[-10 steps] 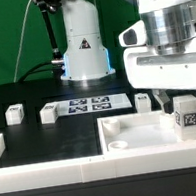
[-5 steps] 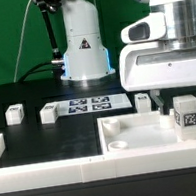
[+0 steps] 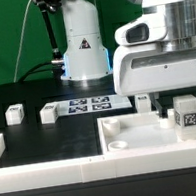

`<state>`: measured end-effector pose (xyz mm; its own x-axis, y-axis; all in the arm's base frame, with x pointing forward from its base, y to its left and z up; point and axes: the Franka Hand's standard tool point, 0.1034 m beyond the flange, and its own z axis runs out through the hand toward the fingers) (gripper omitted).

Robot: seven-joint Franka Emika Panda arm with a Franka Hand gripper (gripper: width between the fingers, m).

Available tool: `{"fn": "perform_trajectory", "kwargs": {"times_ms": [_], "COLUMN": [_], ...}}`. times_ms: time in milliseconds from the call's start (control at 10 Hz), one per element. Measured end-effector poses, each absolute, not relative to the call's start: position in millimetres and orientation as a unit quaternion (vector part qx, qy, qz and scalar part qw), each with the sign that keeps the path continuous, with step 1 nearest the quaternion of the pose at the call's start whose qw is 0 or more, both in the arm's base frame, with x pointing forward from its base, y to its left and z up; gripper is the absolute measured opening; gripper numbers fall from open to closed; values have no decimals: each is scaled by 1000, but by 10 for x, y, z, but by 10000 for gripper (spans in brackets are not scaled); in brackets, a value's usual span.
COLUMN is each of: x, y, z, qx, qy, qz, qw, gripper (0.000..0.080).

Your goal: Assemble one leg

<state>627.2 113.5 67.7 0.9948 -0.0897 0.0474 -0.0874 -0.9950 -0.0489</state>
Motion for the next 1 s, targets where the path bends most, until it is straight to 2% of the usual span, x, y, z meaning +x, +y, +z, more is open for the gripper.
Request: {"fn": "perform_trajectory", "kwargs": {"times_ms": [100,200,300,600,1000], "x": [6272,6272,6272,6278,6263], "y": [1137,1137,1135,1114,1128], "z": [677,676,675,670,666], "qx": [-998,-998,-998,-975,-913], "qy": [49,56,60,216,402], "qz": [-25,-24,-25,-32,-19], "qw": [24,24,25,51,62], "gripper": [450,286,290,290,291]}}
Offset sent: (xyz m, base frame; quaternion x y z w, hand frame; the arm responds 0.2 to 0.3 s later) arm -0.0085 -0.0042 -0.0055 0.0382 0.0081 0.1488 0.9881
